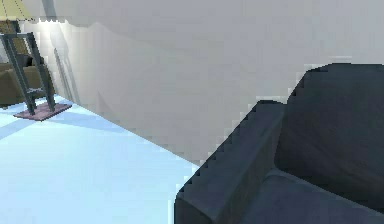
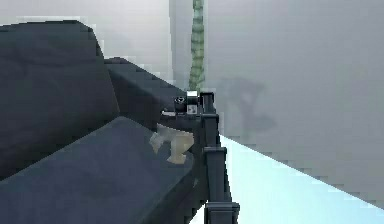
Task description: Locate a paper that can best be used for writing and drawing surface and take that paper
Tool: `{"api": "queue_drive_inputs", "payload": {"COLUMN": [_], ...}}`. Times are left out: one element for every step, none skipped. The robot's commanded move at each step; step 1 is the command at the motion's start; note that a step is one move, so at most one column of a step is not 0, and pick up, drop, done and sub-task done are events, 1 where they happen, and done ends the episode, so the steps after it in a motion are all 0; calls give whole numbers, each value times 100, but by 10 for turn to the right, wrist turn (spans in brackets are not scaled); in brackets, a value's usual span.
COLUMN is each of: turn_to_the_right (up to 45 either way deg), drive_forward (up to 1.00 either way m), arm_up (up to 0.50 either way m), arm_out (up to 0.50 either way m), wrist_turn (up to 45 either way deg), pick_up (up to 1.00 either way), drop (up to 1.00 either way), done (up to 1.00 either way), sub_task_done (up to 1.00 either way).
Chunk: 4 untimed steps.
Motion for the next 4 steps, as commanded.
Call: {"api": "queue_drive_inputs", "payload": {"turn_to_the_right": [0,0,0,0], "drive_forward": [0,0,0,0], "arm_up": [-30,0,10,0], "arm_out": [0,0,0,0], "wrist_turn": [0,0,0,0], "pick_up": [0,100,0,0], "drop": [0,0,0,0], "done": [0,0,0,100], "sub_task_done": [0,0,0,0]}}
